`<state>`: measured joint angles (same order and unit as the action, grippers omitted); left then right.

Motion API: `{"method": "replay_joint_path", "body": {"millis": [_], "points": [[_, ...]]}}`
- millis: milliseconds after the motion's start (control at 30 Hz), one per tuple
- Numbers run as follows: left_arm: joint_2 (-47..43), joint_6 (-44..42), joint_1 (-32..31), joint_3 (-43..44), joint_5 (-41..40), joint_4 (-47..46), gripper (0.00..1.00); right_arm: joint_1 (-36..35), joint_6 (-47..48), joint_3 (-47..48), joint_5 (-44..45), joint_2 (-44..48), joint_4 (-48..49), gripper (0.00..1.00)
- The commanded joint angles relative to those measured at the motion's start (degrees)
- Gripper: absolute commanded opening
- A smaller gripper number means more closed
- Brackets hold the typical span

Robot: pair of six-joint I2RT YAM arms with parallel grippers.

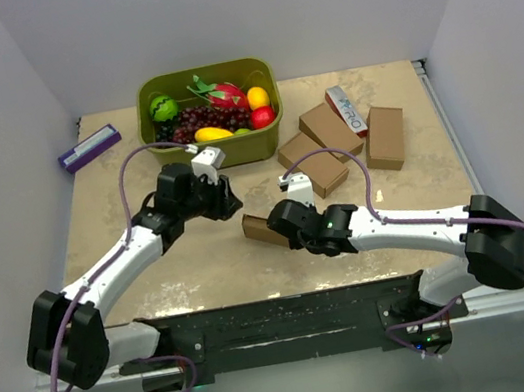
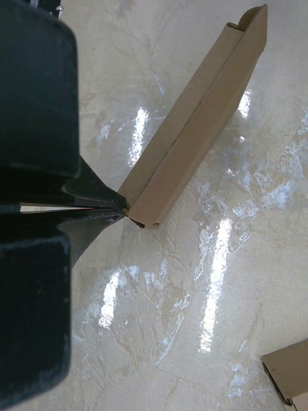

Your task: Fold the paper box

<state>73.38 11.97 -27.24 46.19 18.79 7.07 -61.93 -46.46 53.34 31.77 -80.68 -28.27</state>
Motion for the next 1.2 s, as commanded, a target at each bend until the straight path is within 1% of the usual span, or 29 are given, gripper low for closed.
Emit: {"method": "replay_joint_path", "body": {"millis": [0,67,133,333,533,800,1000,1067,1100,1167], "points": [[0.87,5.96,0.53,1.44,2.92,-5.84,0.45,-0.21,-0.74,-0.26,-1.01,-1.67,-1.35,0.0],[1.58,7.54,0.53,0.92,3.97,-6.19,0.45,-0.12,-0.74,-0.26,-1.09,-1.76,-1.26,0.0],[2.29,8.85,0.53,-0.13,4.94,-9.09,0.44,-0.12,-0.74,-0.34,-1.18,-1.84,-1.08,0.0],[4.22,11.15,0.18,-2.95,5.03,-13.66,0.44,-0.21,-0.65,-0.61,-1.36,-1.84,-0.73,0.0],[4.05,11.23,-1.93,-6.28,1.78,-13.4,0.43,-0.12,-0.91,-0.96,-1.18,-1.32,-0.73,0.0],[1.76,12.29,-2.73,-11.47,-2.08,-13.57,0.43,-0.21,-0.92,-0.87,-1.18,-1.58,-0.99,0.0],[1.06,14.31,-2.81,-17.44,-2.79,-16.65,0.43,-0.12,-0.92,-0.43,-1.1,-2.46,-1.35,0.0],[1.06,14.84,-2.81,-18.59,-2.79,-18.05,0.4,-0.21,-1.0,-0.17,-1.44,-2.37,-1.44,0.0],[1.06,15.19,-2.9,-19.55,-2.7,-18.67,0.39,-0.21,-1.0,0.01,-1.79,-2.2,-1.52,0.02],[1.32,15.37,-2.9,-20.0,-2.62,-19.64,0.37,-0.21,-0.92,0.8,-2.41,-1.15,-2.05,0.12]]}}
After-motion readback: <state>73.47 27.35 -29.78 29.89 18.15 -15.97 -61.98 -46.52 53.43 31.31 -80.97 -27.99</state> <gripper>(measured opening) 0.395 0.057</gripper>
